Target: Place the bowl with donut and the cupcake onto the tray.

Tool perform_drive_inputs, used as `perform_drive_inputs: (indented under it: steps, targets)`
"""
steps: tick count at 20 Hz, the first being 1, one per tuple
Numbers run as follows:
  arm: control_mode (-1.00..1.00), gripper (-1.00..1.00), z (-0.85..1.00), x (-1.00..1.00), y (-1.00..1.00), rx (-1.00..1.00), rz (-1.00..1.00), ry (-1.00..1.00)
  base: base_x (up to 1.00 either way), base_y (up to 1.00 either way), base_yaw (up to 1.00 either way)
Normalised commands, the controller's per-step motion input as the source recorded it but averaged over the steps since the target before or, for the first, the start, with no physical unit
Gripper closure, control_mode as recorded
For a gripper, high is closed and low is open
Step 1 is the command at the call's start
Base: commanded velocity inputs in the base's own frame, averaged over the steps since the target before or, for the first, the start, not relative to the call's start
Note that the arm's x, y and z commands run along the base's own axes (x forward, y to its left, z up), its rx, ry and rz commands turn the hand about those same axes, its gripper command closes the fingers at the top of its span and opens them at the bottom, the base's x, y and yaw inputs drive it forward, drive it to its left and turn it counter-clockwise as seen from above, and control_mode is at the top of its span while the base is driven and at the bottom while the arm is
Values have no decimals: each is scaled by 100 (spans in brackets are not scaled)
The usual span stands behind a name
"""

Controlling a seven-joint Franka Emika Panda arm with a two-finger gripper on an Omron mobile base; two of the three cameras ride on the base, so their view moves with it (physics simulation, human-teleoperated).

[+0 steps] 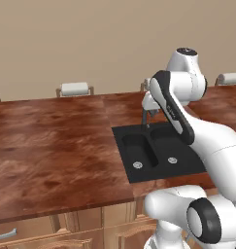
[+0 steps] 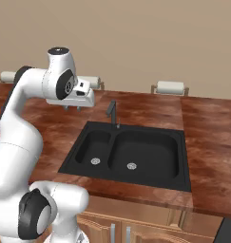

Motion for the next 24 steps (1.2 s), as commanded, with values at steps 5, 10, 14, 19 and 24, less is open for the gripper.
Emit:
perform_drive_inputs:
  steps: [5,10,14,19,24]
  targets:
    - [-100,-100,-10,-16,0,0,0,0,0,0,0]
    - [-100,-100,-17,-59,-9,0,3,-4,0,0,0]
    - [-100,-100,-6,-94,-23,1,3,-15,0,0,0]
    - [-100,-100,-5,-100,-26,3,2,-18,0,0,0]
    - [100,-100,-6,-59,-13,1,1,-9,-40,-11,0]
